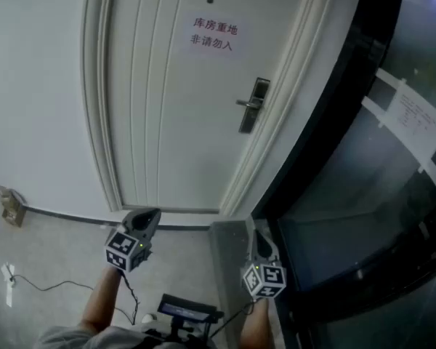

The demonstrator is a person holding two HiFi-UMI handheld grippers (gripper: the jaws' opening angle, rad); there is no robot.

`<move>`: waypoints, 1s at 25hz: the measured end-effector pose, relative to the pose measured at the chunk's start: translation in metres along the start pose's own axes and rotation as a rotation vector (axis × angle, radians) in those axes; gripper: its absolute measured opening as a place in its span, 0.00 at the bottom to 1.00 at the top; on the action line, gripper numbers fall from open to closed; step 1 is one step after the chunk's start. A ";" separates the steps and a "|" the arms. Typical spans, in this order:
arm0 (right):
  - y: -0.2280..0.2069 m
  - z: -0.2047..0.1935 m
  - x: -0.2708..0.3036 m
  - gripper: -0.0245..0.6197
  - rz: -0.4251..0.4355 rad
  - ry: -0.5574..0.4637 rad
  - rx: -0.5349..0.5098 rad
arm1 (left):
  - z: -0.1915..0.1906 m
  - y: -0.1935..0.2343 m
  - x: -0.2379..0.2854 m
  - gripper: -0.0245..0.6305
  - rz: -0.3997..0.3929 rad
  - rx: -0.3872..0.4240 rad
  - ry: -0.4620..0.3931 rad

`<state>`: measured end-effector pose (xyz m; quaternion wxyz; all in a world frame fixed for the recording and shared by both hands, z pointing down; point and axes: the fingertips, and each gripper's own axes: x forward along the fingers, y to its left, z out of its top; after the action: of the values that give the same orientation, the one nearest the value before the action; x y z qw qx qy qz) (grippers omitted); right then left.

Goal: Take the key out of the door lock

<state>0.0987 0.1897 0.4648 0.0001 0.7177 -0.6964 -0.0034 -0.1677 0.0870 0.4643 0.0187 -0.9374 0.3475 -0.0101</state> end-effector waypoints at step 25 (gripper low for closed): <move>-0.037 0.000 -0.021 0.06 -0.025 -0.016 -0.001 | 0.004 -0.044 0.028 0.05 -0.048 0.013 -0.003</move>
<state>0.1353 0.2121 0.4650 -0.0052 0.7264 -0.6872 -0.0094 -0.1175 0.1021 0.4628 0.0250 -0.9454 0.3248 -0.0116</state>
